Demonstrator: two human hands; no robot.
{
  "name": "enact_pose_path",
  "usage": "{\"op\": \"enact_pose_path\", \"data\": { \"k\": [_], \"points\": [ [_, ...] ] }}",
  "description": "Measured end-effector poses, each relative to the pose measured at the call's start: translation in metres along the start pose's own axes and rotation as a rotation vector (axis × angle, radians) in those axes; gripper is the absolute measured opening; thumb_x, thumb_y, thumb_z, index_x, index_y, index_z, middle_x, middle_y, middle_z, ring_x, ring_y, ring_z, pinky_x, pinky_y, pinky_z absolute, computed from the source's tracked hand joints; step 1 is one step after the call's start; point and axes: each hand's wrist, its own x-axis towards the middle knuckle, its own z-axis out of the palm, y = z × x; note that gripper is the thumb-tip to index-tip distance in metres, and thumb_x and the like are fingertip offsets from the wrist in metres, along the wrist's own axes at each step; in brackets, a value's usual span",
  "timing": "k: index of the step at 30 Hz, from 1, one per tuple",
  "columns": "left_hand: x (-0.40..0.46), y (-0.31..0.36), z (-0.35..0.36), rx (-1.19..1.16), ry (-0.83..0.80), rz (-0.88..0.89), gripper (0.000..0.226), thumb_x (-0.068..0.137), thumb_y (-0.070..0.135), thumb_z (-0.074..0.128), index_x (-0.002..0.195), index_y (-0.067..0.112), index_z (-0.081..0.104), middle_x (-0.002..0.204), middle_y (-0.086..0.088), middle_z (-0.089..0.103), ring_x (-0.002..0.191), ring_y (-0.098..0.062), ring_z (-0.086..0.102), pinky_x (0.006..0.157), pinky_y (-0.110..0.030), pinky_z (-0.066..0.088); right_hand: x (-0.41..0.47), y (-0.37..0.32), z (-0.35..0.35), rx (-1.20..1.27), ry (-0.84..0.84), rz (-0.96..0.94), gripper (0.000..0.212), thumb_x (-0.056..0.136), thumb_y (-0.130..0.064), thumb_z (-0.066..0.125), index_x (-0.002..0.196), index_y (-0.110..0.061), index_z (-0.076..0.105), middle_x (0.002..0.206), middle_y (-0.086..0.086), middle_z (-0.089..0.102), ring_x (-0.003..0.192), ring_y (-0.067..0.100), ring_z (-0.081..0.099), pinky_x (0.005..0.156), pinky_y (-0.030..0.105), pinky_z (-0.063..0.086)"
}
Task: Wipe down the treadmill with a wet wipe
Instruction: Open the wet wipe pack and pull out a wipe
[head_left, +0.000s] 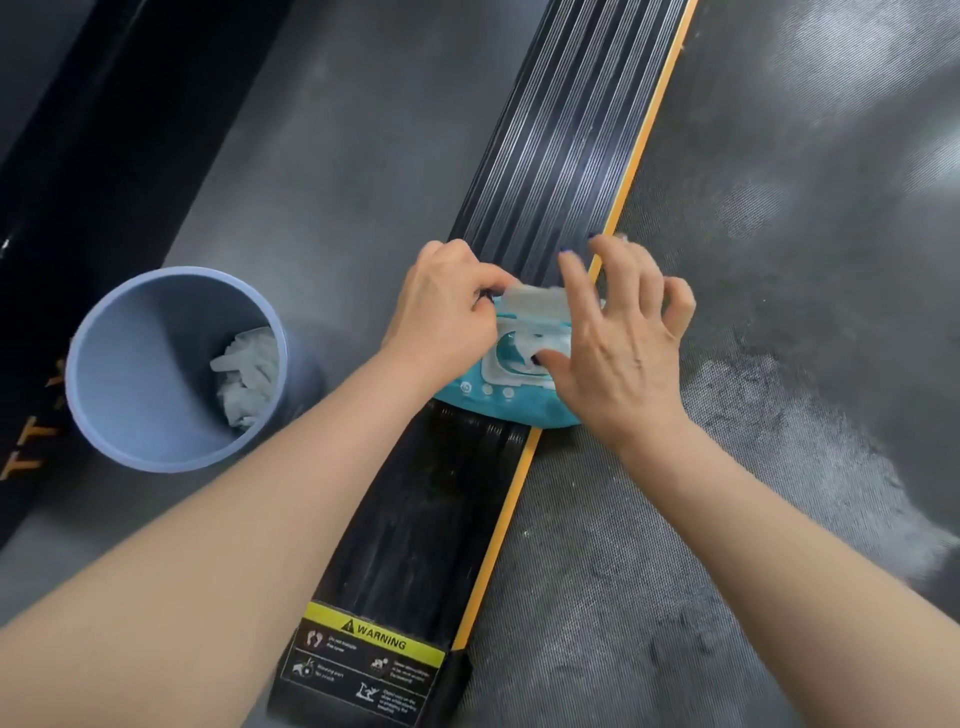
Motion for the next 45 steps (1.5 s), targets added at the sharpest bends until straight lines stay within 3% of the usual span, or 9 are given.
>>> {"op": "enact_pose_path", "data": {
  "k": [5, 10, 14, 19, 24, 30, 37, 42, 45],
  "points": [
    [-0.032, -0.006, -0.005, 0.126, -0.014, 0.217, 0.044, 0.084, -0.001, 0.046, 0.106, 0.015, 0.08, 0.082, -0.001, 0.045, 0.087, -0.028, 0.047, 0.075, -0.038, 0.043, -0.03, -0.002, -0.011, 0.073, -0.013, -0.15, 0.035, 0.083, -0.038, 0.068, 0.107, -0.012, 0.071, 0.133, 0.011, 0.057, 0.134, 0.028, 0.04, 0.104, 0.051, 0.026],
    [-0.056, -0.017, -0.002, 0.377, -0.032, 0.391, 0.031, 0.081, 0.001, 0.07, 0.11, 0.01, 0.078, 0.079, -0.012, 0.054, 0.078, -0.035, 0.055, 0.073, -0.045, 0.052, -0.054, -0.009, -0.006, 0.09, -0.091, -0.207, 0.042, 0.095, -0.039, 0.048, 0.116, -0.011, 0.071, 0.128, 0.003, 0.065, 0.129, 0.028, 0.055, 0.112, 0.055, 0.021],
    [-0.065, -0.02, 0.003, 0.531, -0.086, 0.398, 0.049, 0.069, 0.005, 0.086, 0.116, 0.011, 0.075, 0.08, -0.01, 0.055, 0.079, -0.031, 0.056, 0.074, -0.042, 0.054, -0.063, -0.011, 0.0, 0.116, -0.147, -0.191, 0.046, 0.098, -0.037, 0.044, 0.125, -0.011, 0.069, 0.134, 0.001, 0.065, 0.139, 0.027, 0.048, 0.118, 0.062, 0.014],
    [-0.069, -0.011, 0.008, 0.644, -0.254, 0.291, 0.053, 0.104, 0.018, 0.048, 0.155, 0.021, 0.037, 0.119, -0.009, 0.051, 0.117, -0.029, 0.044, 0.109, -0.041, 0.032, -0.069, -0.011, 0.008, 0.084, -0.236, -0.191, 0.051, 0.098, -0.033, 0.036, 0.133, -0.01, 0.064, 0.143, 0.002, 0.06, 0.146, 0.027, 0.038, 0.12, 0.062, 0.002],
    [-0.062, 0.005, 0.0, 0.753, -0.395, 0.197, 0.055, 0.107, 0.022, 0.038, 0.16, 0.026, 0.022, 0.129, -0.006, 0.045, 0.124, -0.026, 0.037, 0.114, -0.039, 0.025, -0.055, -0.005, 0.006, 0.018, -0.363, -0.214, 0.057, 0.095, -0.031, 0.029, 0.133, -0.009, 0.065, 0.142, 0.005, 0.06, 0.144, 0.031, 0.042, 0.118, 0.065, 0.003],
    [-0.065, 0.044, -0.042, 0.448, -0.373, 0.004, 0.059, 0.102, 0.016, 0.045, 0.158, 0.022, 0.026, 0.134, -0.006, 0.047, 0.124, -0.025, 0.037, 0.104, -0.038, 0.034, -0.029, 0.001, -0.044, 0.035, -0.433, -0.212, 0.047, 0.089, -0.029, 0.037, 0.113, -0.011, 0.073, 0.123, 0.005, 0.071, 0.135, 0.034, 0.053, 0.111, 0.068, 0.003],
    [-0.063, 0.13, -0.135, -0.22, -0.293, -0.316, 0.067, 0.092, -0.004, 0.046, 0.154, 0.019, 0.03, 0.147, -0.008, 0.04, 0.137, -0.021, 0.031, 0.109, -0.034, 0.031, -0.002, -0.004, -0.168, 0.422, -0.276, 0.046, 0.046, 0.087, -0.029, 0.074, 0.131, -0.017, 0.065, 0.144, -0.001, 0.056, 0.152, 0.021, 0.024, 0.115, 0.06, -0.014],
    [-0.067, 0.202, -0.22, -0.408, -0.27, -0.259, 0.067, 0.092, -0.012, 0.037, 0.149, 0.021, 0.033, 0.152, -0.006, 0.036, 0.14, -0.022, 0.035, 0.117, -0.042, 0.032, 0.025, -0.006, -0.274, 0.557, -0.157, 0.095, 0.059, 0.076, -0.053, 0.068, 0.125, -0.019, 0.069, 0.133, -0.005, 0.058, 0.15, 0.019, 0.027, 0.117, 0.055, -0.01],
    [-0.071, 0.243, -0.27, -0.425, -0.229, -0.154, 0.06, 0.095, -0.01, 0.036, 0.146, 0.02, 0.042, 0.139, -0.005, 0.048, 0.122, -0.014, 0.048, 0.105, -0.027, 0.04, 0.041, -0.003, -0.338, 0.587, -0.073, 0.128, 0.038, 0.078, -0.045, 0.073, 0.108, -0.021, 0.074, 0.12, -0.008, 0.062, 0.145, 0.018, 0.035, 0.116, 0.052, -0.008]
  ]
}}
